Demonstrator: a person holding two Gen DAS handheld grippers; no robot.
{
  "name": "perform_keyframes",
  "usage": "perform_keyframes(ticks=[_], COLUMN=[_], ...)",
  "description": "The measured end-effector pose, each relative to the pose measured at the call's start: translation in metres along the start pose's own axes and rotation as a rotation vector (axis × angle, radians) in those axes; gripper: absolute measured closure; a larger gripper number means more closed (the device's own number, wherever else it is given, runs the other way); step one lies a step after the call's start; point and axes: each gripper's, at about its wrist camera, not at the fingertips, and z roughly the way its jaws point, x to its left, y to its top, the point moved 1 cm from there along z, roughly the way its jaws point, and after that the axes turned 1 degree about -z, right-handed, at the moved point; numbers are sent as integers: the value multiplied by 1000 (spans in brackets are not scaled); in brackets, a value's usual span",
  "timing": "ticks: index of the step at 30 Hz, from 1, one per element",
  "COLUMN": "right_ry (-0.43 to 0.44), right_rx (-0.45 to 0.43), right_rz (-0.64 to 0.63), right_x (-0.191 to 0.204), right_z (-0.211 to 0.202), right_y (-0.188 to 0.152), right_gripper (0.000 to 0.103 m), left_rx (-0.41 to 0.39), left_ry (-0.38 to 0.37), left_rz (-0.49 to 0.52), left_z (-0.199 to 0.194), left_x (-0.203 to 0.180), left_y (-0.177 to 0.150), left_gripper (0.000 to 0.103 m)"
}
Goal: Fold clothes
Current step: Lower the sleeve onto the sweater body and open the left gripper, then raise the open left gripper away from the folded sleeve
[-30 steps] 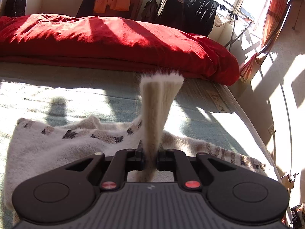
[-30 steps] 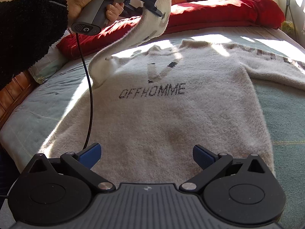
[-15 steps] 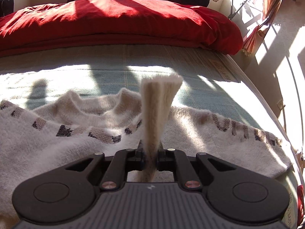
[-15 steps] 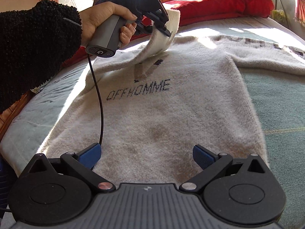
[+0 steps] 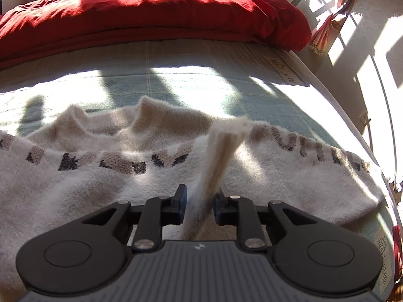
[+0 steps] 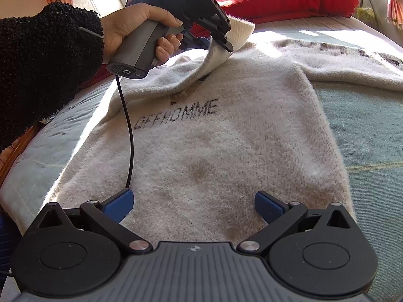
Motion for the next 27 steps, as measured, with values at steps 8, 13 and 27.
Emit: perform_keyframes(ticks=[8,13,27], right_ry=[-19,-29,-52], right_rx=[10,5,54], right_rz=[6,3,10], right_x=[2,6,19], right_z=[0,-3,8], right_y=[3,6,9], right_gripper=[0,0,0], left_rx=[-52,-72,-105], left_ry=[8,59,218], left_rz=[56,53,186], left_z=[-40,-78,-141], left_x=[7,42,146], left_y=[6,4,-91], left_gripper=[74,70,29])
